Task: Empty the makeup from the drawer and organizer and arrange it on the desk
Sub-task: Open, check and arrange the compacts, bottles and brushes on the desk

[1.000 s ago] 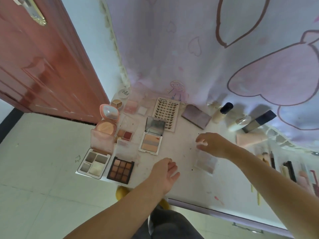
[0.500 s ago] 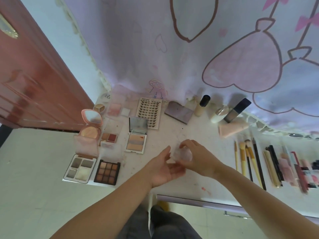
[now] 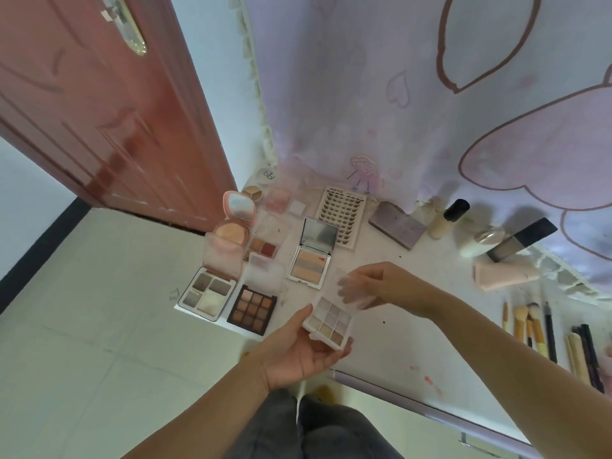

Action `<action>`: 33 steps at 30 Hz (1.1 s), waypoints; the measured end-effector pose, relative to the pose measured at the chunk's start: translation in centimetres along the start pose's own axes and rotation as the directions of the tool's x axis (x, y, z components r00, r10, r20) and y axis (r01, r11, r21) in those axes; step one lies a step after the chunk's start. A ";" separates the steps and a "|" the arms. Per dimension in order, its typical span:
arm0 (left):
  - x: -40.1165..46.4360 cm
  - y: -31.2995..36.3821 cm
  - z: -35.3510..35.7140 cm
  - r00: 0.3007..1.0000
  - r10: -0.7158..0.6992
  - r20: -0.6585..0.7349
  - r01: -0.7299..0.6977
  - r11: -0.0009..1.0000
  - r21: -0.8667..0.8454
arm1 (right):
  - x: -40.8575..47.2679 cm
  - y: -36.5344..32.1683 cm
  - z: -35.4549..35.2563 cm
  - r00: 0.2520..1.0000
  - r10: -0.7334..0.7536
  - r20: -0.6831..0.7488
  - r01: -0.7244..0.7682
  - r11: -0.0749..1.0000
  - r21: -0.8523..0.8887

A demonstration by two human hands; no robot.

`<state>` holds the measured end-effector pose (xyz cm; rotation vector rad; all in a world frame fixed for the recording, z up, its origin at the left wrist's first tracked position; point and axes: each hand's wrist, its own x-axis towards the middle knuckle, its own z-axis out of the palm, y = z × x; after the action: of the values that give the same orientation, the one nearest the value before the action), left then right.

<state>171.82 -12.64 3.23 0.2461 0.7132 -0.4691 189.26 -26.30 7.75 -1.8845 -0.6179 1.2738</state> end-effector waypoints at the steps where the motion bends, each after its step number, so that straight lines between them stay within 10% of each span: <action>1: -0.3 -0.3 -0.6 1.000 0.011 -0.023 -0.011 1.000 -0.013 | 0.7 -0.1 -0.1 1.000 0.007 -0.021 -0.006 1.000 0.019; 14: -2.2 -0.3 -3.6 0.922 0.102 -0.374 -0.213 0.939 -0.268 | 8.5 -1.8 3.5 0.979 -0.142 -0.146 0.047 0.855 -0.517; 26: -1.7 0.4 1.5 0.928 0.036 -0.372 -0.030 0.999 0.023 | 7.0 -0.8 -0.8 0.895 -0.182 -0.407 -0.033 0.883 -0.468; 33: 8.2 4.3 11.1 0.932 0.171 -0.321 -0.120 0.978 0.173 | 8.2 3.2 -9.2 0.857 -0.059 -0.512 -0.342 0.679 -0.650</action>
<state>185.63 -15.70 6.03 0.5274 0.9852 -0.3418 200.88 -25.07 2.58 -2.8526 -0.7596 0.5614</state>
